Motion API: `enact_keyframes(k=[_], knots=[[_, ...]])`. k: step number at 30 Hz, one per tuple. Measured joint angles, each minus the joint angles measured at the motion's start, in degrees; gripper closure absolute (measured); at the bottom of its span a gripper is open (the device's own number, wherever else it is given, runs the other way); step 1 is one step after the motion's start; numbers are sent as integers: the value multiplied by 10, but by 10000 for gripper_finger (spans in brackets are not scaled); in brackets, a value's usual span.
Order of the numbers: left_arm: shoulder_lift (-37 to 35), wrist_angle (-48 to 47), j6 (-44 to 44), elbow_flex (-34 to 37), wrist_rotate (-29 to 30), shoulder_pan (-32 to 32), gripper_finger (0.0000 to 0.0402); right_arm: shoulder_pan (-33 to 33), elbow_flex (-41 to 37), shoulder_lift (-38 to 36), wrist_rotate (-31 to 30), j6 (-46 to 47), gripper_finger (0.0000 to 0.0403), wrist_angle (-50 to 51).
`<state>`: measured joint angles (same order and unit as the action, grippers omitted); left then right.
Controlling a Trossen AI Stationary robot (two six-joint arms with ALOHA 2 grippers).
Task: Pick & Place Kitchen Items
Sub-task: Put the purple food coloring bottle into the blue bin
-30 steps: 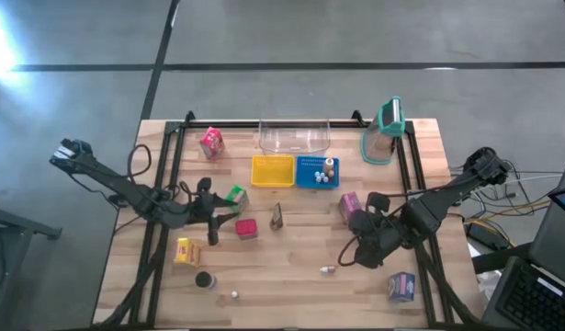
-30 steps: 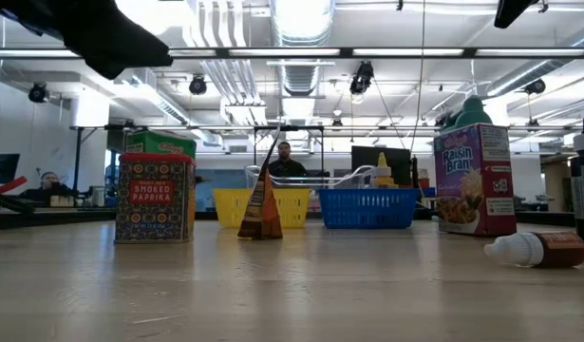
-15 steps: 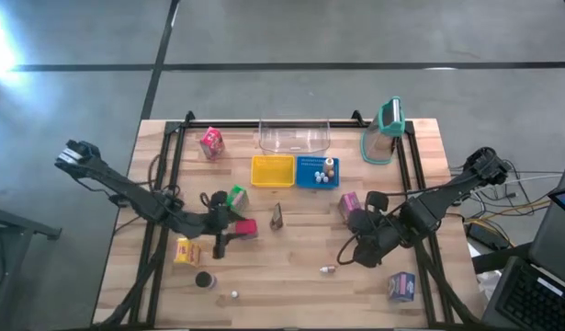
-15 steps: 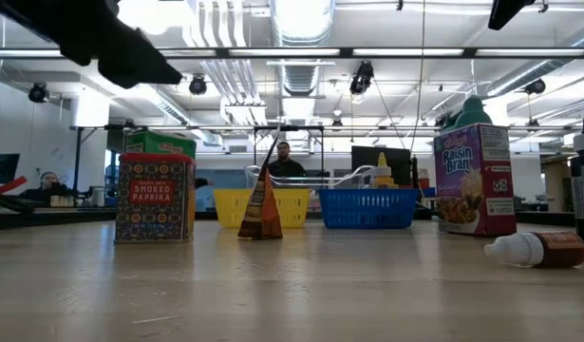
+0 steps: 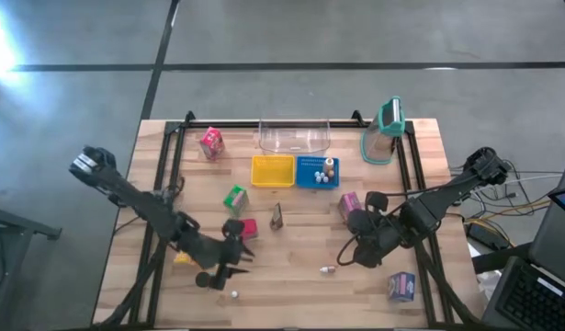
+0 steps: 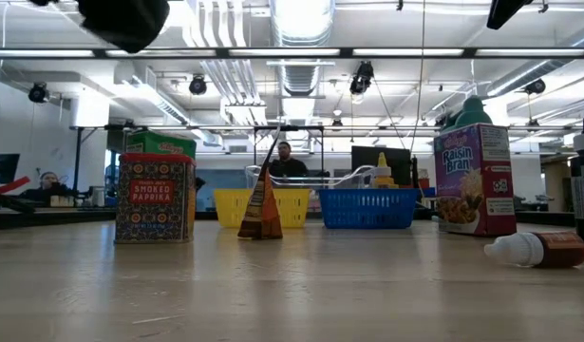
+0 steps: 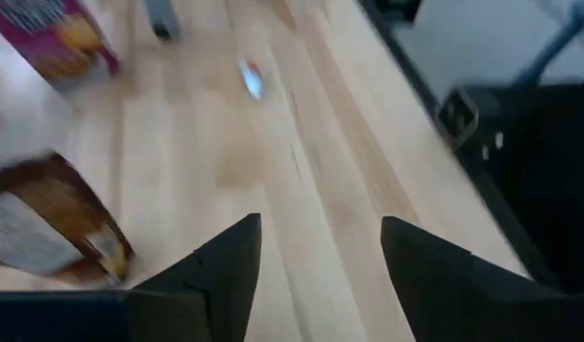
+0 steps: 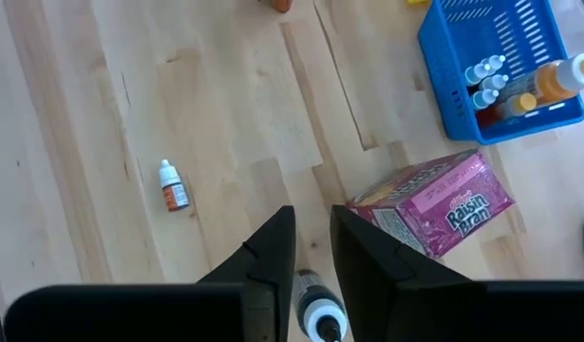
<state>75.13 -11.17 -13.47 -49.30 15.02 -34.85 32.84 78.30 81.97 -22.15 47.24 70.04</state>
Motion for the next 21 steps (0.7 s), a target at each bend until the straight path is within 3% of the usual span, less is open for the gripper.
enact_keyframes(k=[3, 10, 21], knots=[[37, -62, -16, -34, -2, -23, 184, 0, -1, 0, -3, -8, 348, -1], [78, -209, -146, -113, -14, -60, 186, 0, -2, 0, -4, -10, 367, -2], [108, -223, -197, -135, -35, -96, 186, -3, -12, 0, -6, -9, 355, -6]])
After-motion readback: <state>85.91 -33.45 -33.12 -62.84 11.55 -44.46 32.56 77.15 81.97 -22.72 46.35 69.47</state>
